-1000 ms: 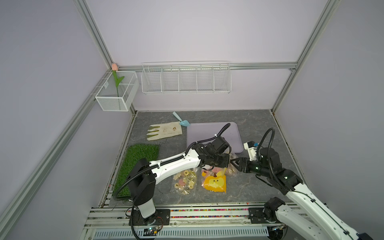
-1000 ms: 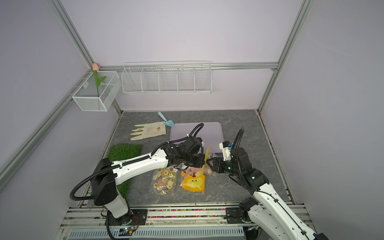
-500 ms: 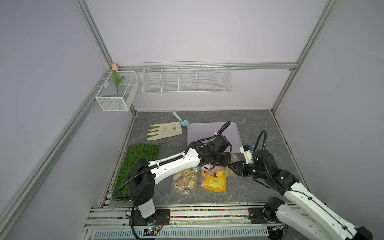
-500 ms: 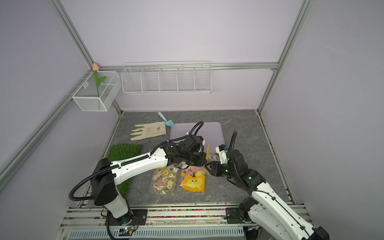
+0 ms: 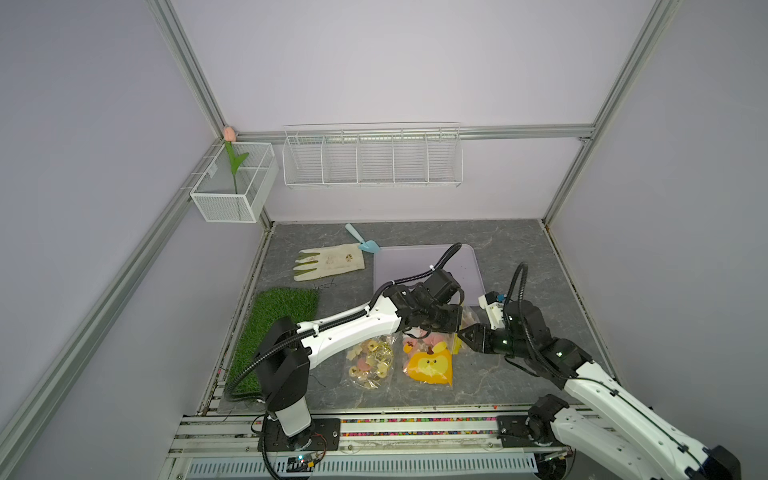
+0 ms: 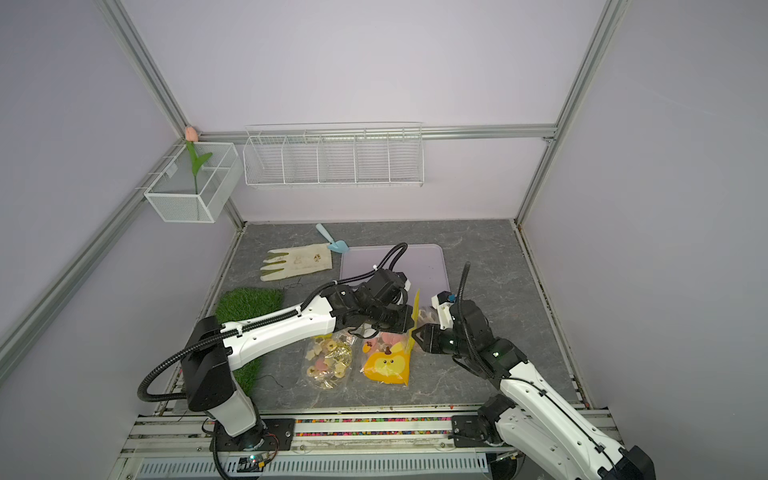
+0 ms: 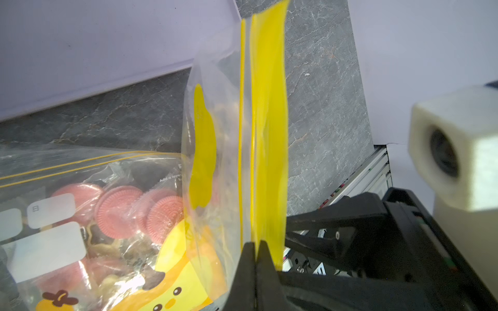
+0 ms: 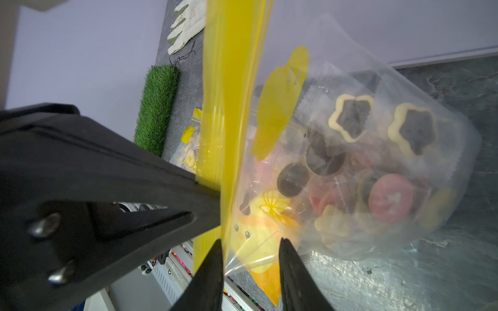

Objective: Pour cookies out of the ziploc bag
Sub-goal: Open the ziploc bag at the center of the board.

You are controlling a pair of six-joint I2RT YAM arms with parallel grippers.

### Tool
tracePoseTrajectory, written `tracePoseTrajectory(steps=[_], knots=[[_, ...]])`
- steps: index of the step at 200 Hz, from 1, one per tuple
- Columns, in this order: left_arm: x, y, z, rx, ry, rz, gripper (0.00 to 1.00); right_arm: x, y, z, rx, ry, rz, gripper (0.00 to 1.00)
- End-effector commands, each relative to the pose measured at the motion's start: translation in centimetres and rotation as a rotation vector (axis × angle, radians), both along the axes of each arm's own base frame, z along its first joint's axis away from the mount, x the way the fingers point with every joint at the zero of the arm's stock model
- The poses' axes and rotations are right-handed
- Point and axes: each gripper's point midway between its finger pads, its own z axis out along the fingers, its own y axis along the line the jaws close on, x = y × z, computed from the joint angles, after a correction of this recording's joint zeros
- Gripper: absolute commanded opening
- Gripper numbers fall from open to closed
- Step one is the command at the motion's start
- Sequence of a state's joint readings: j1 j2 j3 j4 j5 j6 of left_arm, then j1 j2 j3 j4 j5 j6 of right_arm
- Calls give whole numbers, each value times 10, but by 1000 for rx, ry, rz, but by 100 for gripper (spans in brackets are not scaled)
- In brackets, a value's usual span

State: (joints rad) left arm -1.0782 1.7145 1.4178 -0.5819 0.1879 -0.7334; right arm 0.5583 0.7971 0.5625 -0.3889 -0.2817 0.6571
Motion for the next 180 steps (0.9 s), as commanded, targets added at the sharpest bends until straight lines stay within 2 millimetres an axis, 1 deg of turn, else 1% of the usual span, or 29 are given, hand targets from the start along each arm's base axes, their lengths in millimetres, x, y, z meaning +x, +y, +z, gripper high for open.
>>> tracePoseTrajectory(steps=[1,42,74,94,180], knots=[[1,-3,19,-45,-6,8,0,1,4,0,25,0,3,36],[1,-3,21,-52,-5,9,0,2,8,-2,42,7,10,35],[1,-3,21,-53,-6,8,0,3,9,-5,38,15,8,32],[1,-2,20,-51,-6,9,0,2,9,-7,34,24,9,28],[0,-4,23,-68,-2,8,0,2,10,-10,33,37,15,26]])
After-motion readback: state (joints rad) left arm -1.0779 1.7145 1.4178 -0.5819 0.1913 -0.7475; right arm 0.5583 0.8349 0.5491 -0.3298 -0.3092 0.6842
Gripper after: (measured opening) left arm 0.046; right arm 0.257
